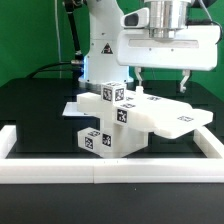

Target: Assemble chair

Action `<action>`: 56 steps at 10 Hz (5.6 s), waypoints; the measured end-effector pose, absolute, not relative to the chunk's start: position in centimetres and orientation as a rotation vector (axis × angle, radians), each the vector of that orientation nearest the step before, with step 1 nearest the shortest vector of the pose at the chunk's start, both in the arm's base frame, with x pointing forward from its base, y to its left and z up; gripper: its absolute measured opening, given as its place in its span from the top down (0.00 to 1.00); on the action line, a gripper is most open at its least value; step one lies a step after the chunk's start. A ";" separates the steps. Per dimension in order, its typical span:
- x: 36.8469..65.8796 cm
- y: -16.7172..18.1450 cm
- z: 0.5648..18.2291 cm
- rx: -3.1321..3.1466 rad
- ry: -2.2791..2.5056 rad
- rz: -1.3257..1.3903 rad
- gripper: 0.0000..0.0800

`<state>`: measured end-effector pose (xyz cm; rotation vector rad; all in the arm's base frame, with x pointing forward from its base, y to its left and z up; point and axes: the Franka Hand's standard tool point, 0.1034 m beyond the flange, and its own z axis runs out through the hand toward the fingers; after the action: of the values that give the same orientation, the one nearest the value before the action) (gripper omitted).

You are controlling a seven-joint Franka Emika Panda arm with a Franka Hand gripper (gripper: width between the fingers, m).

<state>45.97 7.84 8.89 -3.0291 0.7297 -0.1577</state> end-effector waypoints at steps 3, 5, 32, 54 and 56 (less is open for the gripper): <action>46.3 7.4 8.6 -3.085 0.537 -0.167 0.19; 46.2 7.2 8.5 -3.119 0.353 -0.166 0.19; 41.8 8.5 3.3 -3.188 0.395 -0.119 0.19; 41.0 9.6 0.7 -3.084 1.017 -0.136 0.64; 41.0 9.6 0.7 -3.084 1.017 -0.136 0.64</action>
Offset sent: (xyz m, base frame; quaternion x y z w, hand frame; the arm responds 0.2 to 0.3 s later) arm 0.0000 0.0000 0.0000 0.0000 0.0000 -0.1938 0.9810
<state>40.98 9.59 0.68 -3.0839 1.0168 -0.1364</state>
